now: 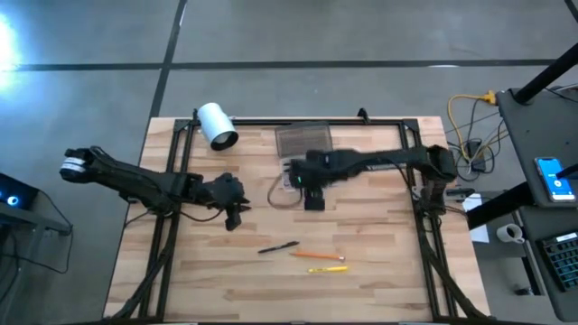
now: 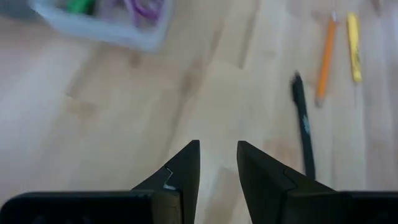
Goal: Pick & place school supplies into a supply box
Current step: Put the black pen into the supply box, then put the pencil into the supply box, then adjust the brown pen in the supply box
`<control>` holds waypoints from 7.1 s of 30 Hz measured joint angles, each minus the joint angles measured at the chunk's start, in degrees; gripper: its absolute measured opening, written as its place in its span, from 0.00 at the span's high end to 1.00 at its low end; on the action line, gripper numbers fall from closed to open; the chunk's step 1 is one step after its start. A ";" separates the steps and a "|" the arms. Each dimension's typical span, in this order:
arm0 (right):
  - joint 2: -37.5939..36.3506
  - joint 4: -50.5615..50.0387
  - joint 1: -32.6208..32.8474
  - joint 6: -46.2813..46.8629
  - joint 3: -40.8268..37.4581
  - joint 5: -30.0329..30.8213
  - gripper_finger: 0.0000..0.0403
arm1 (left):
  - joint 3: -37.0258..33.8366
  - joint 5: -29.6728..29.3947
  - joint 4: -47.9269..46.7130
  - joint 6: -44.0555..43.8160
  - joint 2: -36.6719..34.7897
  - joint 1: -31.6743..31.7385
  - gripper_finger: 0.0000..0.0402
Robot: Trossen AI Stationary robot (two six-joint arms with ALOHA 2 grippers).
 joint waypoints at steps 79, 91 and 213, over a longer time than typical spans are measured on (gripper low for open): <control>-2.08 -10.19 40.04 70.49 -9.52 14.37 0.58 | 23.60 -1.20 1.23 2.16 43.31 -11.65 0.97; -4.00 -16.16 44.75 80.97 -9.54 18.05 0.66 | 43.99 -2.66 -14.10 17.20 41.88 -3.13 0.97; -6.42 2.62 4.28 -0.84 -17.87 16.61 0.99 | 7.08 -8.25 6.37 -5.27 0.16 -4.04 0.59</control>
